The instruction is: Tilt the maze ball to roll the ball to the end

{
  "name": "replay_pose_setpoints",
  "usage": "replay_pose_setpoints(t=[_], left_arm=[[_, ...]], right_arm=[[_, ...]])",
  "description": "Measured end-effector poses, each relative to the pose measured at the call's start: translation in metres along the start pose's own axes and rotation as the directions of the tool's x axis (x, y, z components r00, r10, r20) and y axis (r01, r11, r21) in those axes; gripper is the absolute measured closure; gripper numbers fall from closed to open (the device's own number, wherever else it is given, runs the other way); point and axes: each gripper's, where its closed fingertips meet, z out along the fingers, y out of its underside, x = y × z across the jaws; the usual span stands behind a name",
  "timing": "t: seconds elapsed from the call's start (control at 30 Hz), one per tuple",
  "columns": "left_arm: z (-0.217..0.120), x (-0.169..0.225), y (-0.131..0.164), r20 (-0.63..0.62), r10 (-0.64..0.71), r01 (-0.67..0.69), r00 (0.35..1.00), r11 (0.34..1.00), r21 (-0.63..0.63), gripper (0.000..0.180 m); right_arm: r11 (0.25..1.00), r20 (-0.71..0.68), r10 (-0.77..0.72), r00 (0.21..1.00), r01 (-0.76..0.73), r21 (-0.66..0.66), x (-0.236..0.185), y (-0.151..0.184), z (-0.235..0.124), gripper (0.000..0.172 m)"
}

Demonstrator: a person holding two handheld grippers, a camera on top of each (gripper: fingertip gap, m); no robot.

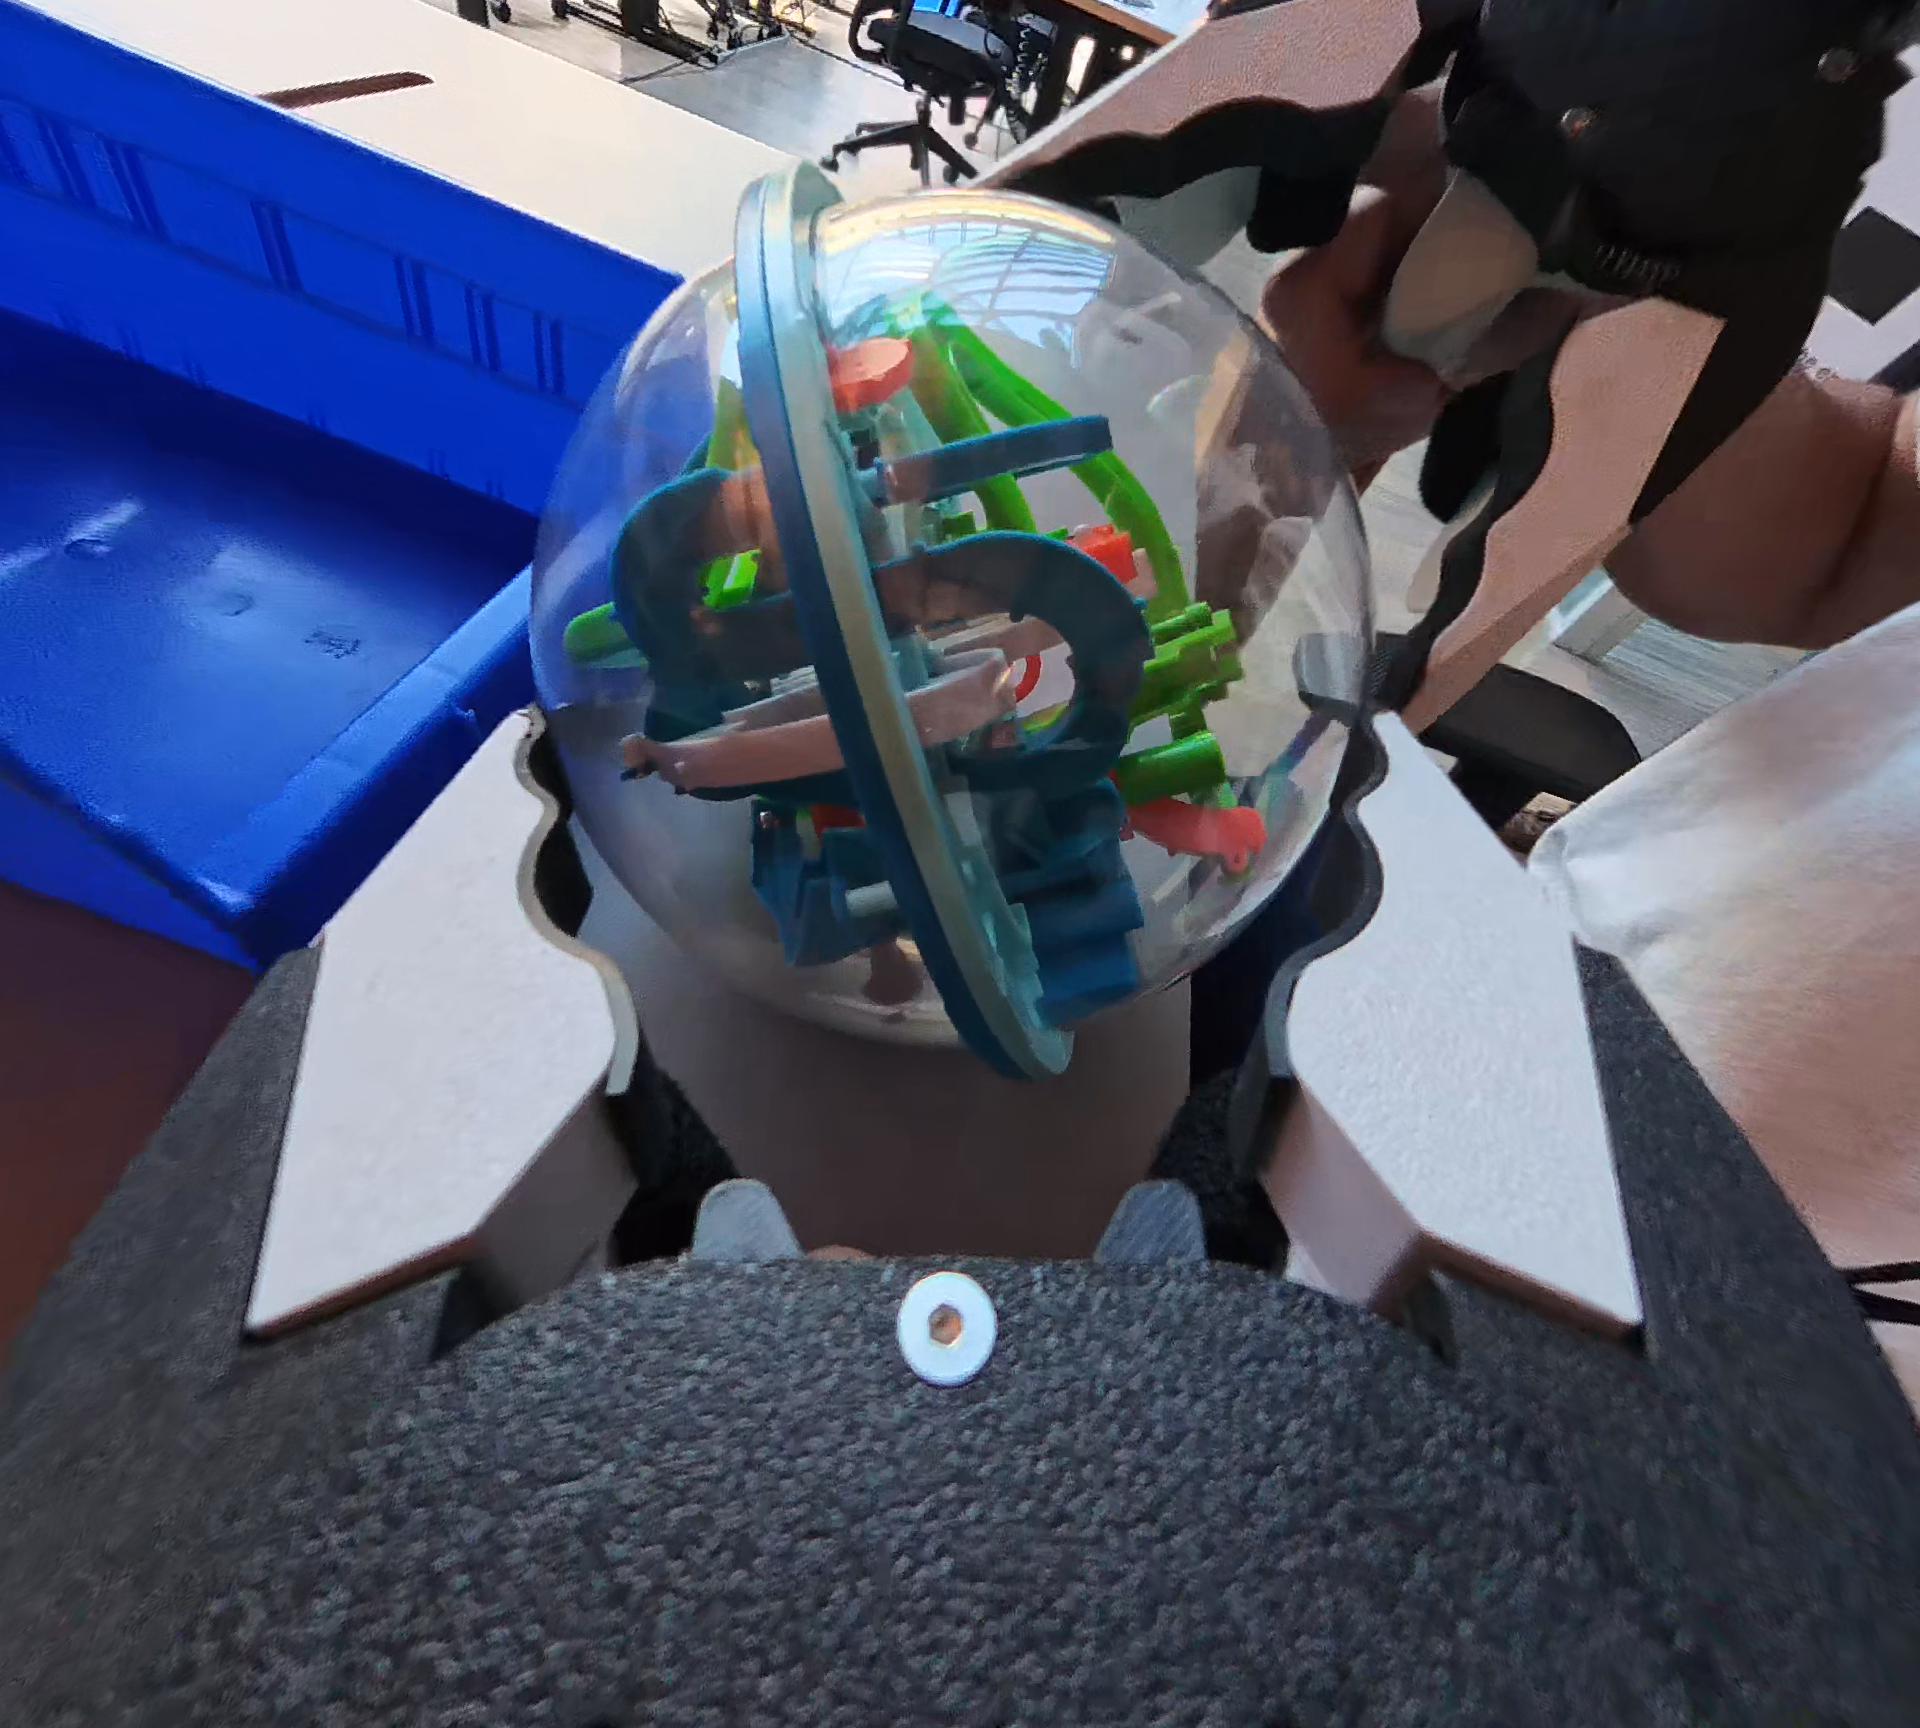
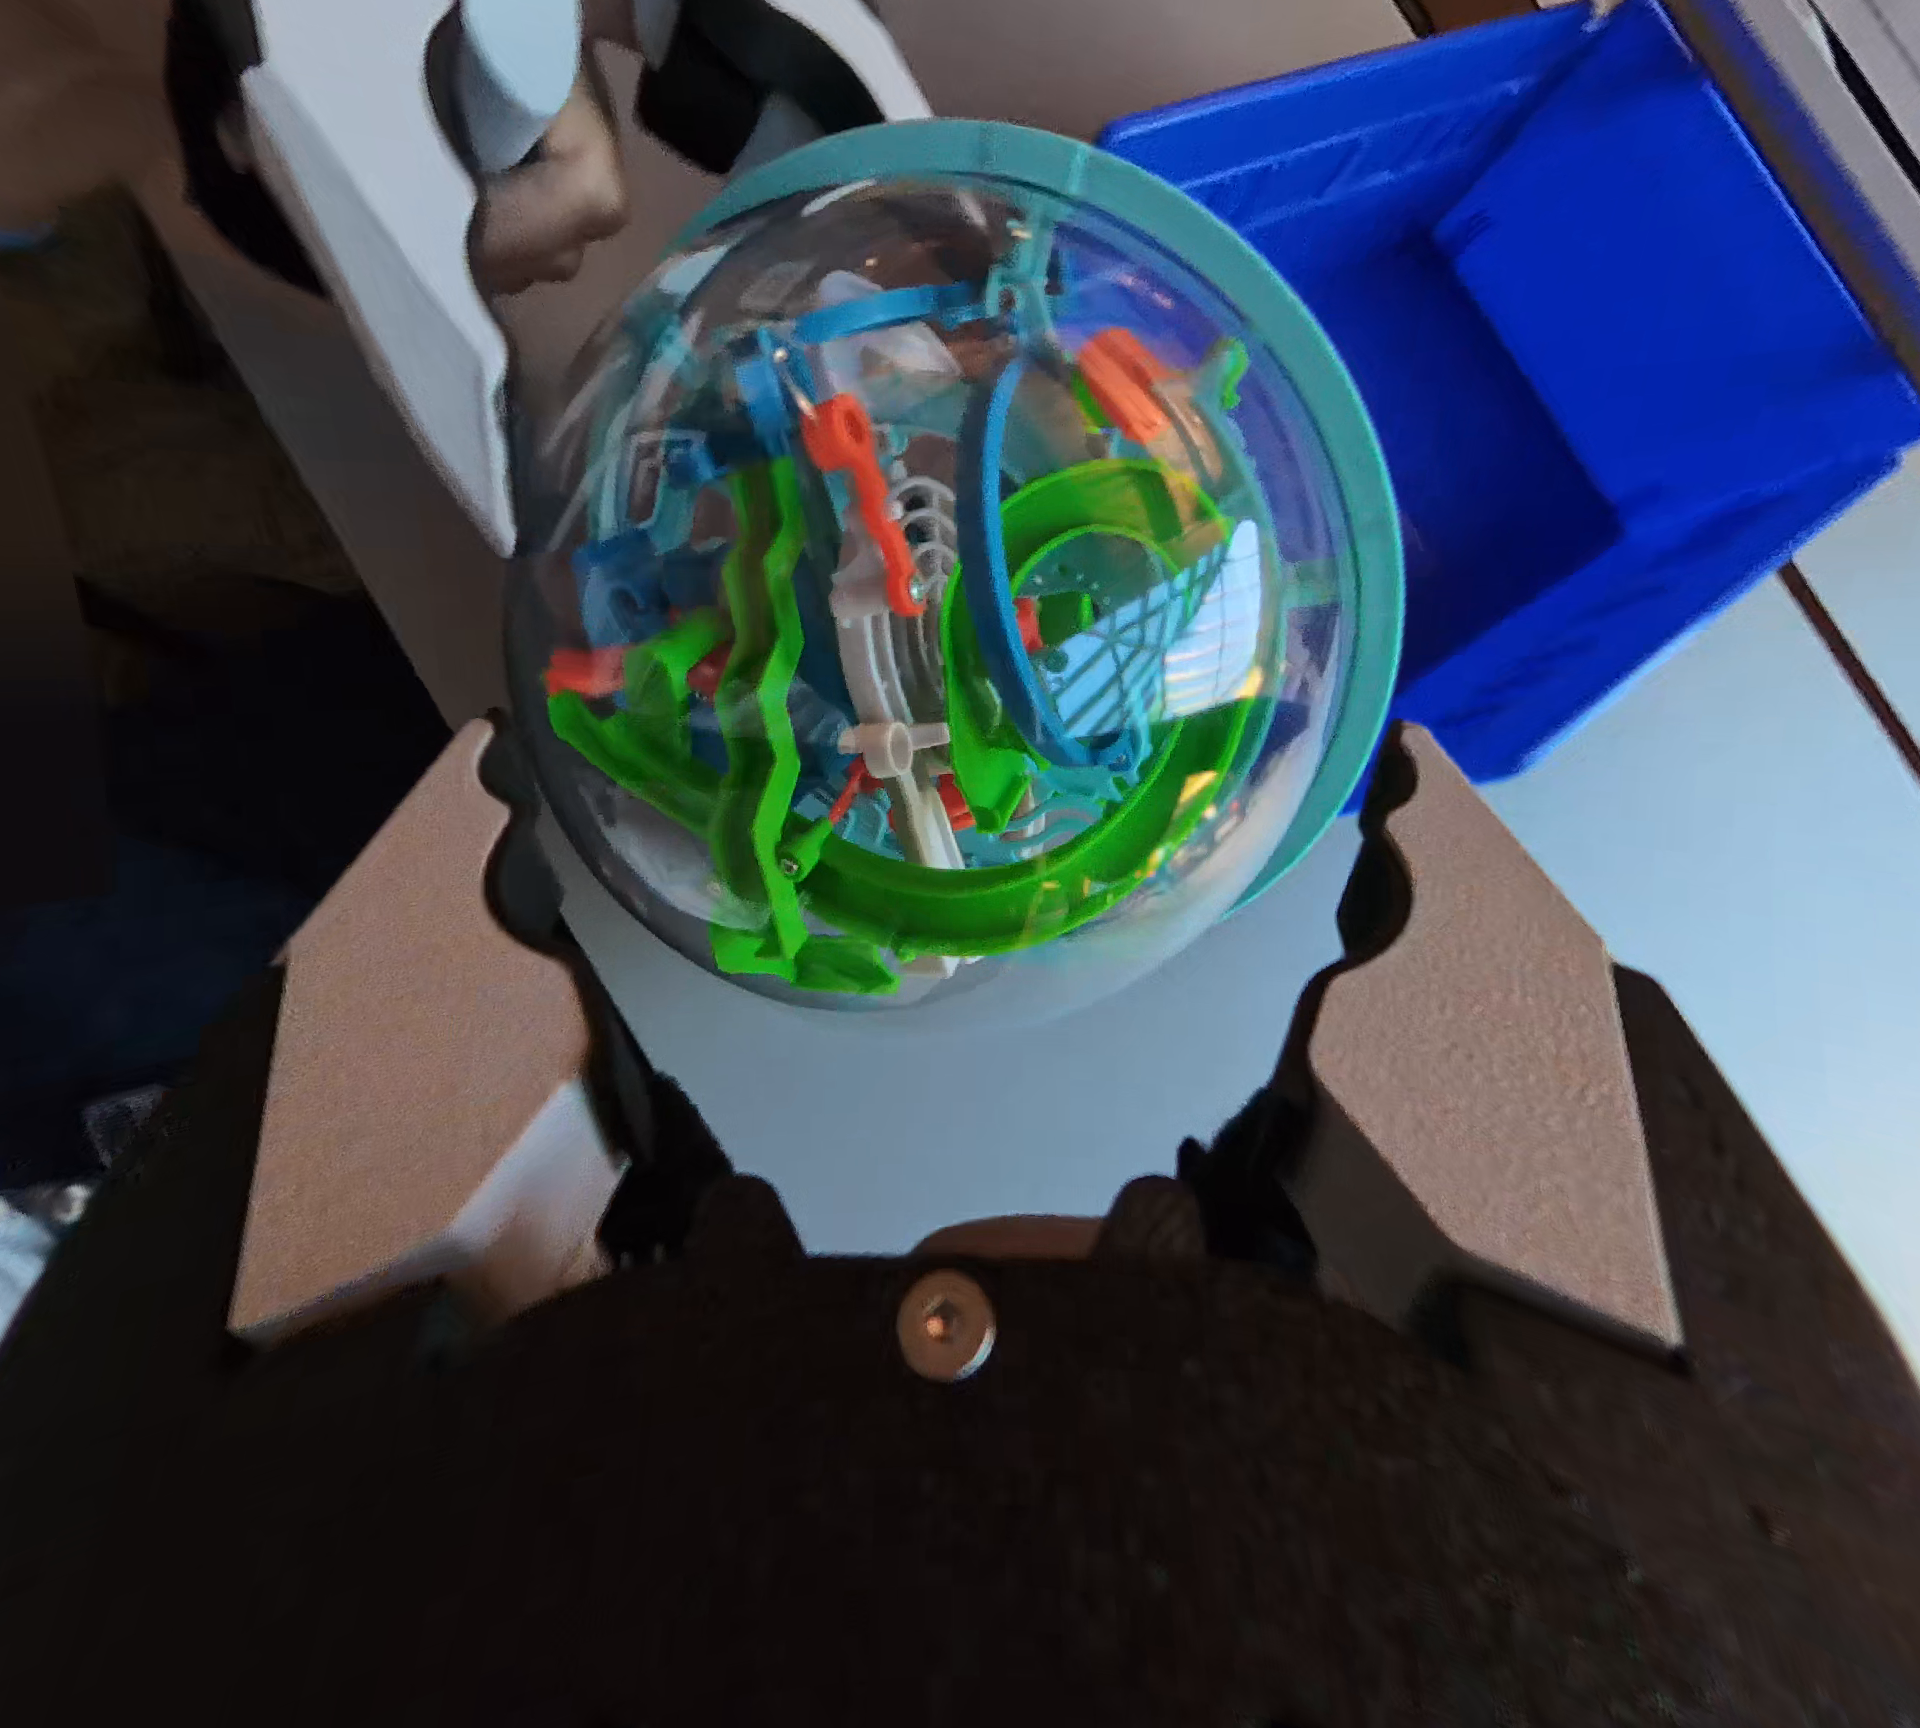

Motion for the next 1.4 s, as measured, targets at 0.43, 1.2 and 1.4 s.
replay_pose_setpoints(t=[0.43, 1.2, 1.4], left_arm=[[-0.031, -0.005, 0.023, -0.037, 0.134, -0.138, 0.99, 0.985, -0.103, 0.033], [-0.006, 0.006, 0.015, 0.058, 0.111, -0.113, 0.992, 0.993, 0.024, 0.043], [-0.007, 0.002, 0.014, 0.051, 0.074, -0.078, 0.996, 0.994, 0.074, 0.043]], right_arm=[[0.999, 0.092, 0.009, 0.996, -0.004, -0.053, -0.005, 0.011, 0.01, 0.017], [0.954, 0.11, 0.289, 0.951, -0.295, 0.046, 0.002, 0.015, -0.002, 0.018], [0.96, 0.138, 0.26, 0.956, -0.271, 0.067, -0.006, 0.014, 0.008, 0.022]])
